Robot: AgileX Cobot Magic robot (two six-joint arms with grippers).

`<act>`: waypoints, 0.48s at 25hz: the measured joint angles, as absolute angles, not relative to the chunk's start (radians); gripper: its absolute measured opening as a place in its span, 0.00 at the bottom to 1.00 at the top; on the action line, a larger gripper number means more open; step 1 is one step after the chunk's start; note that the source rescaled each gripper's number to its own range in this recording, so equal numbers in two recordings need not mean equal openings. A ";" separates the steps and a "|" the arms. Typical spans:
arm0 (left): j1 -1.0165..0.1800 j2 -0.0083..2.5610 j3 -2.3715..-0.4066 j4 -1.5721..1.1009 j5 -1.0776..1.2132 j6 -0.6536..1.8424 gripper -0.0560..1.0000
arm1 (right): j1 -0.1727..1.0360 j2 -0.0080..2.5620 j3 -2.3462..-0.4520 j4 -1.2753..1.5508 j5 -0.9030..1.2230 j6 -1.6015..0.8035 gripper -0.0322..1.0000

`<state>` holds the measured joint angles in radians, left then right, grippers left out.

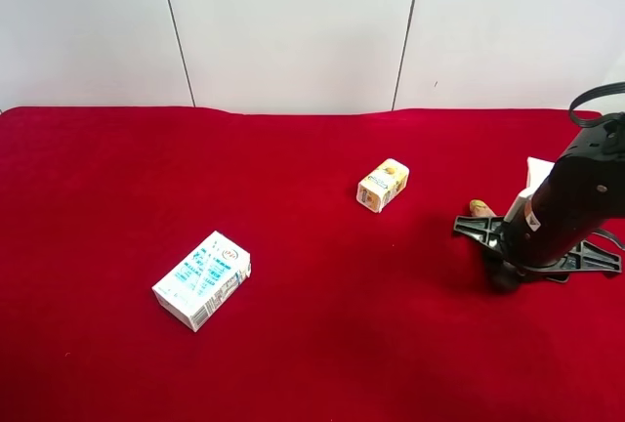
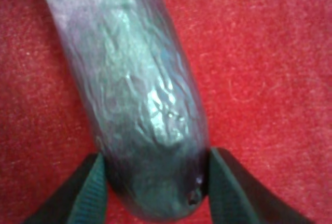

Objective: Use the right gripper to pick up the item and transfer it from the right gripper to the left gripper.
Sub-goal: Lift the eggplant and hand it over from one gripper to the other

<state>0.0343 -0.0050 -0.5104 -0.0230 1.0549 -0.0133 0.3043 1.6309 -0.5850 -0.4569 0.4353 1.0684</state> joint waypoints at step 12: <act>0.034 -0.005 -0.510 -0.023 1.055 -0.013 1.00 | 0.304 1.631 -0.585 -0.487 0.345 0.968 0.05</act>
